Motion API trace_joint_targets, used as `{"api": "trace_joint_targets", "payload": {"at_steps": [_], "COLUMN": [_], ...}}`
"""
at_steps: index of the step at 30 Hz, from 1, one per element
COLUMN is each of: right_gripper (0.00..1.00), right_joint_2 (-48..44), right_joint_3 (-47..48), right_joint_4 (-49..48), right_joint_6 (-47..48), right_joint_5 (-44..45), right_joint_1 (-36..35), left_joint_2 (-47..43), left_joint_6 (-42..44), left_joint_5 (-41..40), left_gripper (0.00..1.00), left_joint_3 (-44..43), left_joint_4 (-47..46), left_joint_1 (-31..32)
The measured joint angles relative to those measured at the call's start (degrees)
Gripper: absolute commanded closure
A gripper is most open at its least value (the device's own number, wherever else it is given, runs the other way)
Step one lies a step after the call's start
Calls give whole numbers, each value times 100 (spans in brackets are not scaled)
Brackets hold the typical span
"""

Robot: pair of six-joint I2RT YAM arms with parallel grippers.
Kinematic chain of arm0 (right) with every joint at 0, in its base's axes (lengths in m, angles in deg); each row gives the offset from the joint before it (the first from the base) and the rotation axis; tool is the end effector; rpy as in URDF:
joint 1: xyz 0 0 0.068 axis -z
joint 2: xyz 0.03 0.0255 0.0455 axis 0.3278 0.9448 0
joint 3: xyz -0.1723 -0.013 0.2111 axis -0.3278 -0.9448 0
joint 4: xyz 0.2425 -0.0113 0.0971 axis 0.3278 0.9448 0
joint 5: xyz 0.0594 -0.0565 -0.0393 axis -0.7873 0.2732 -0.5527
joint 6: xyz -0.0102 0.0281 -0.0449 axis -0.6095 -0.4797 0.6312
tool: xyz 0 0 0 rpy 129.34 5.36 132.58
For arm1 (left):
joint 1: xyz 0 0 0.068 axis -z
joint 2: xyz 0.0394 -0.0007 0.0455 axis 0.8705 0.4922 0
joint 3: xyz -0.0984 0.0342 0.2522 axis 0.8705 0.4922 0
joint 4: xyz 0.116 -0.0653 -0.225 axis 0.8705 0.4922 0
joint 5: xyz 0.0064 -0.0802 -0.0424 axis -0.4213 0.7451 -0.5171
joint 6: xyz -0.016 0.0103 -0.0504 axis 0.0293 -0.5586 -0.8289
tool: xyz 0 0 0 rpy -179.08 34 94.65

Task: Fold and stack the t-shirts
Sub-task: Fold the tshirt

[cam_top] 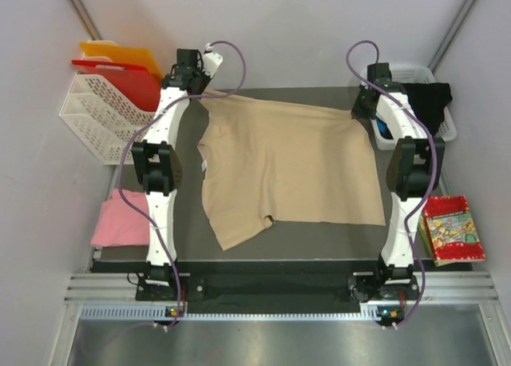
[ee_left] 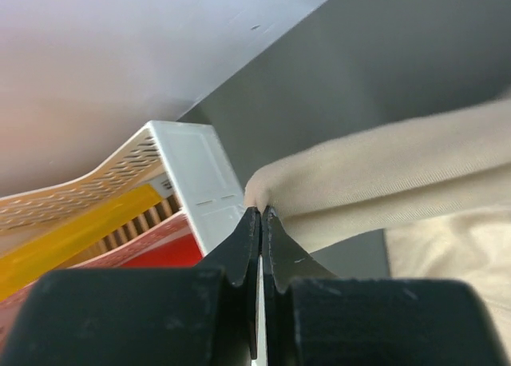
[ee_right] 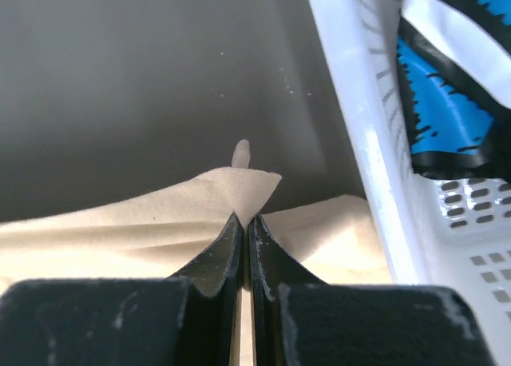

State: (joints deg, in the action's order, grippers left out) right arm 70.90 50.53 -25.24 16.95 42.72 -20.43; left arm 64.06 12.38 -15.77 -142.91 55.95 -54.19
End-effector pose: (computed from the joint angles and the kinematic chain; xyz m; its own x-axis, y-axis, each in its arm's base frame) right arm 0.4876 0.0098 0.2565 -0.7289 0.3512 -0.5877 0.2867 0.9361 0.2038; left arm 0.5409 -0.0591 0.2981 -0.4366 0.6029 -0.6678 0.3981 0.7951 0.4575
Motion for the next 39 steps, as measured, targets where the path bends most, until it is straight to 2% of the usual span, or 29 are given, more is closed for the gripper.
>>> {"api": "trace_joint_targets", "payload": {"at_steps": [6, 11, 14, 18, 24, 28, 34, 39], "right_gripper": [100, 100, 100, 100, 100, 100, 100, 87], "right_joint_2": [28, 26, 7, -101, -415, -824, -1652, -1980], "right_joint_3": [-2, -2, -33, -153, -420, -807, -1777, -2535], "right_joint_4": [-37, -37, -39, -4, 26, 31, 103, 205], "right_joint_6": [-79, -79, -72, -52, -46, -46, -37, 33], "right_joint_5": [-367, -483, -468, -326, -74, 50, 295, 380], "right_joint_1": [57, 57, 57, 59, 74, 74, -33, -238], "left_joint_2": [55, 15, -289, -859, -1224, -1423, -2225, -2573], "left_joint_6": [35, 39, 79, 37, -197, -348, -527, -667], "left_joint_5": [-490, -557, -549, -450, -306, -133, 63, 197], "left_gripper": [100, 100, 100, 100, 100, 100, 100, 100], "left_joint_3": [0, 33, 459, 1049, 1108, 1180, 2085, 2437], "left_joint_4": [-363, -531, -490, -120, 614, 1115, 1589, 2146], "left_joint_1": [-2, 22, 118, 319, 424, 428, 503, 503]}}
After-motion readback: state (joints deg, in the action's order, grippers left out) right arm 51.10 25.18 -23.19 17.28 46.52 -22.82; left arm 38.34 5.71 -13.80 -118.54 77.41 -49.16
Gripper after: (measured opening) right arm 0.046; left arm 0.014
